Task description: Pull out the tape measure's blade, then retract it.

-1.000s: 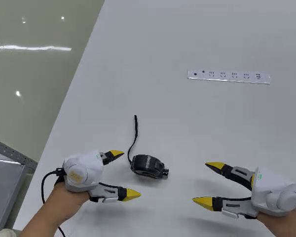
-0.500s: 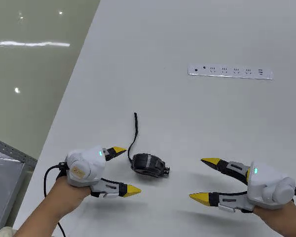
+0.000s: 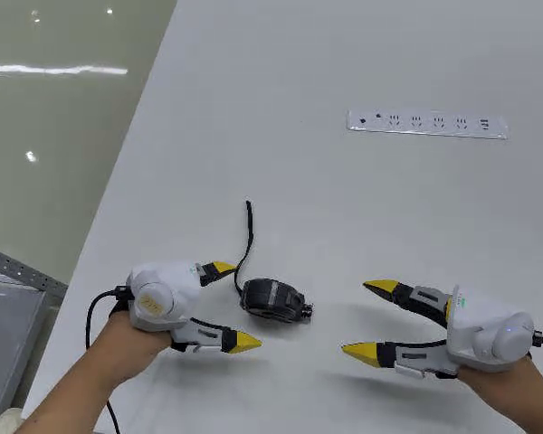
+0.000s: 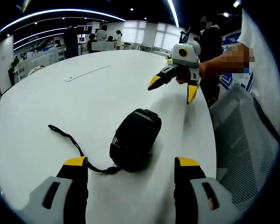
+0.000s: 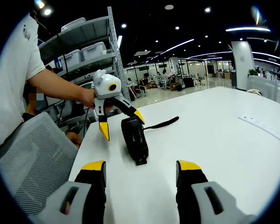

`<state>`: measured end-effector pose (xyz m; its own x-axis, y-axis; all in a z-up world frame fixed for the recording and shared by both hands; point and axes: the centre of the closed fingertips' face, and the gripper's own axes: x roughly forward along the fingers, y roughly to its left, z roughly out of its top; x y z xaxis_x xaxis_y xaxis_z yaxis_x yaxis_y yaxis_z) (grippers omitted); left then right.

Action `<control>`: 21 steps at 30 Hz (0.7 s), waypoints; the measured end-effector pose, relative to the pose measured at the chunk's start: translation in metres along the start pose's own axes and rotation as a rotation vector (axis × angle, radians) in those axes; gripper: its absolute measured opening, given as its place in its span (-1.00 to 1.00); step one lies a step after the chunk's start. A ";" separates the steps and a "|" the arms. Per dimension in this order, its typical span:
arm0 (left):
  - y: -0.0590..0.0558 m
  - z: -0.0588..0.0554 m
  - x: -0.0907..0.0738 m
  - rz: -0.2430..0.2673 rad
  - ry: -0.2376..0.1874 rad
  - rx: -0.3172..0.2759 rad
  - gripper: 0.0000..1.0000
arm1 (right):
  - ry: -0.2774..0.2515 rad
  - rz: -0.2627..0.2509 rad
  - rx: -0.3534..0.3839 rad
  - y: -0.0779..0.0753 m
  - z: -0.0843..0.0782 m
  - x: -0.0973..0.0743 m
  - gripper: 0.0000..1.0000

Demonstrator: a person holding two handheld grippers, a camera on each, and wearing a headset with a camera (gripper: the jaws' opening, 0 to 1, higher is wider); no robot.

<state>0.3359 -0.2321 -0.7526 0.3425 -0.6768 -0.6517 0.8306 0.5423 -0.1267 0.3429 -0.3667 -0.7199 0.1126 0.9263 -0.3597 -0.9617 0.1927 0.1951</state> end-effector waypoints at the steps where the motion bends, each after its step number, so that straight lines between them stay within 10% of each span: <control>1: 0.000 0.000 0.001 -0.004 0.003 0.003 0.47 | 0.002 0.002 0.000 0.000 -0.001 0.001 0.22; 21: 0.000 0.001 0.015 -0.068 0.025 0.027 0.42 | 0.005 0.030 0.015 -0.004 -0.005 0.017 0.21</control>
<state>0.3411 -0.2425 -0.7614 0.2738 -0.6988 -0.6608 0.8634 0.4813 -0.1512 0.3475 -0.3532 -0.7312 0.0821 0.9300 -0.3583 -0.9607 0.1695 0.2199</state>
